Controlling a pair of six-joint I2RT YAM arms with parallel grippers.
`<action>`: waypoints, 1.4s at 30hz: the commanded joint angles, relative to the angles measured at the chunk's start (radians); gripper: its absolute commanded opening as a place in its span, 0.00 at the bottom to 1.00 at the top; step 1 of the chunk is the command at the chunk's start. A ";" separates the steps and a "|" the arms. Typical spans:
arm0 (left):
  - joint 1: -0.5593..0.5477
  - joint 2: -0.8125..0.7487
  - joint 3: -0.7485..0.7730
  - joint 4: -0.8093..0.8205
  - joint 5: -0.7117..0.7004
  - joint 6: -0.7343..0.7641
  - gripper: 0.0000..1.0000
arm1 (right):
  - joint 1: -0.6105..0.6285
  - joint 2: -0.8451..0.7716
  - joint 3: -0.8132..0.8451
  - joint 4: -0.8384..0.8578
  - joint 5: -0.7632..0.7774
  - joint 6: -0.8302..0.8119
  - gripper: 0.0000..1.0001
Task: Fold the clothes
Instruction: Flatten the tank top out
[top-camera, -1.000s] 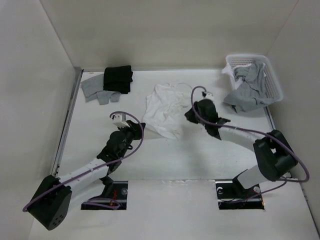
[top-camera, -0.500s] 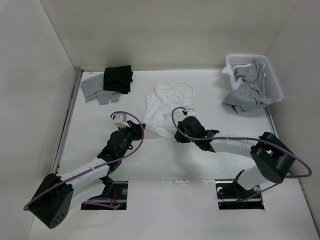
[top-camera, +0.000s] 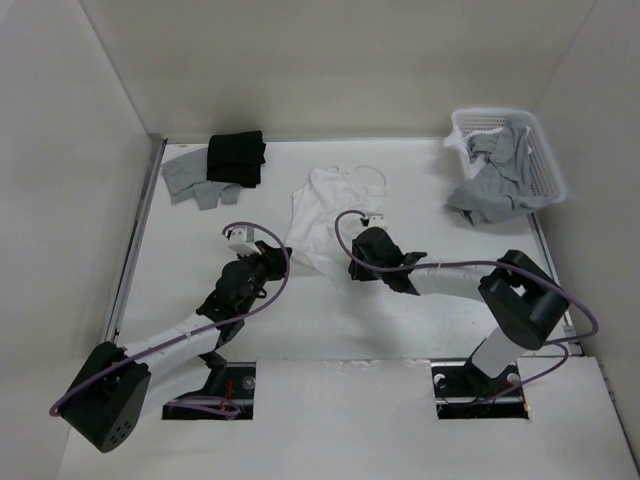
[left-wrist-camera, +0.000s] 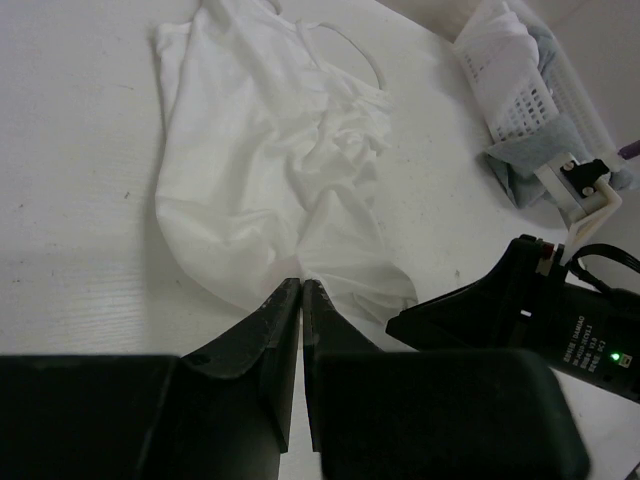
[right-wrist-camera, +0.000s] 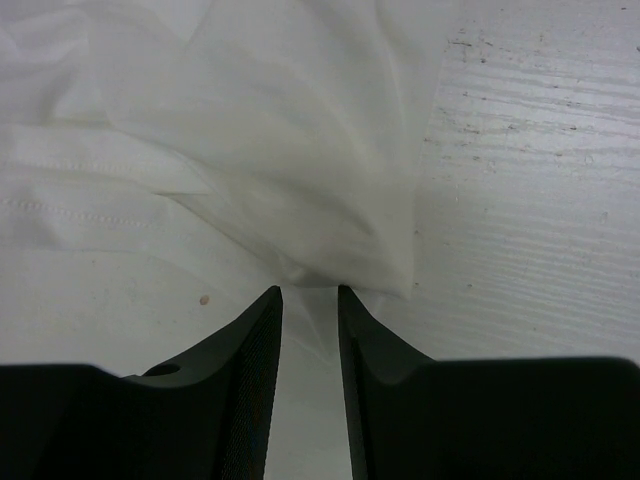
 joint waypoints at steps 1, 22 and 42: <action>0.006 -0.010 0.005 0.069 0.016 0.001 0.05 | -0.004 0.026 0.042 0.004 0.024 -0.018 0.33; 0.047 -0.082 0.359 -0.080 -0.115 -0.039 0.00 | -0.078 -0.565 0.023 0.025 0.026 0.100 0.04; 0.226 0.369 1.172 -0.193 -0.065 0.128 0.00 | -0.325 -0.178 0.920 -0.122 -0.160 0.063 0.01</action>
